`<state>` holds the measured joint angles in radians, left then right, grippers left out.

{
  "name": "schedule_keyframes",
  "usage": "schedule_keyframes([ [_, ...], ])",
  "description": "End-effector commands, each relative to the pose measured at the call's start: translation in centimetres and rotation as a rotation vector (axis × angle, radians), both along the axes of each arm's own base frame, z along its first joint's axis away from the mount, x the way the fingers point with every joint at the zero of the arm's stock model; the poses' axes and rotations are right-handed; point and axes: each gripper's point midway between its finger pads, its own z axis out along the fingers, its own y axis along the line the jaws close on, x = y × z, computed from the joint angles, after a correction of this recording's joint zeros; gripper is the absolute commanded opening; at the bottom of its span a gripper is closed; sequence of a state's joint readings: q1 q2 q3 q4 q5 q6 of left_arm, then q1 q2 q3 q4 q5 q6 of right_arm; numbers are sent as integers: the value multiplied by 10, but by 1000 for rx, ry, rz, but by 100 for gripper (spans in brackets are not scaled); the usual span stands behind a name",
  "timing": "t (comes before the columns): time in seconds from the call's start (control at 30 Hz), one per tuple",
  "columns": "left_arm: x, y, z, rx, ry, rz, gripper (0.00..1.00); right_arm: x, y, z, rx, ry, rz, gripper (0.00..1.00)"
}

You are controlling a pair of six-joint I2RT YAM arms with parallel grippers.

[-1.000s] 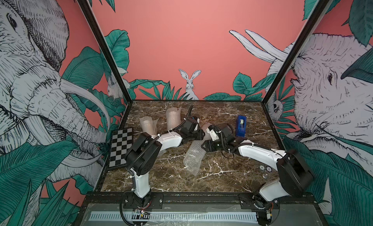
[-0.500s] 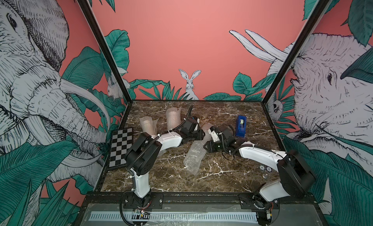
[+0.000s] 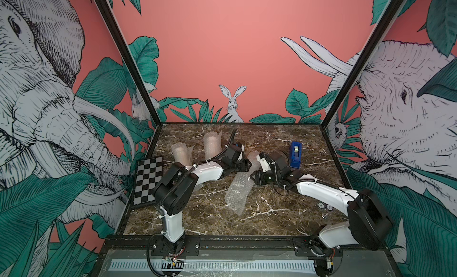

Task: Wrap vases in bubble wrap
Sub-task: Stick the tape on the bubble wrap.

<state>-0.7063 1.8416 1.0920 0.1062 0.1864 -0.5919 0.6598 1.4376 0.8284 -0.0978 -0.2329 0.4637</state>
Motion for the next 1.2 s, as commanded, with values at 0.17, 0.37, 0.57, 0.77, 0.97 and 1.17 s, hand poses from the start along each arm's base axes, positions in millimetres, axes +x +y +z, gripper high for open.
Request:
schedule_keyframes([
  [0.17,-28,18,-33,103,120,-5,50,2,9,-24,-70,38,14,49],
  [0.37,-28,19,-34,108,119,-5,50,4,-3,-24,-116,18,-24,49],
  [0.57,-27,17,-33,103,118,-4,50,-5,-14,-30,-157,29,-26,48],
  [0.77,-28,18,-34,105,120,-3,50,-5,-11,-35,-152,33,-33,45],
  [0.97,-29,19,-35,107,122,-3,50,-5,-6,-27,-133,19,-26,45],
  [1.17,-28,18,-35,103,122,-4,50,-8,-18,-17,-174,-17,-27,45],
])
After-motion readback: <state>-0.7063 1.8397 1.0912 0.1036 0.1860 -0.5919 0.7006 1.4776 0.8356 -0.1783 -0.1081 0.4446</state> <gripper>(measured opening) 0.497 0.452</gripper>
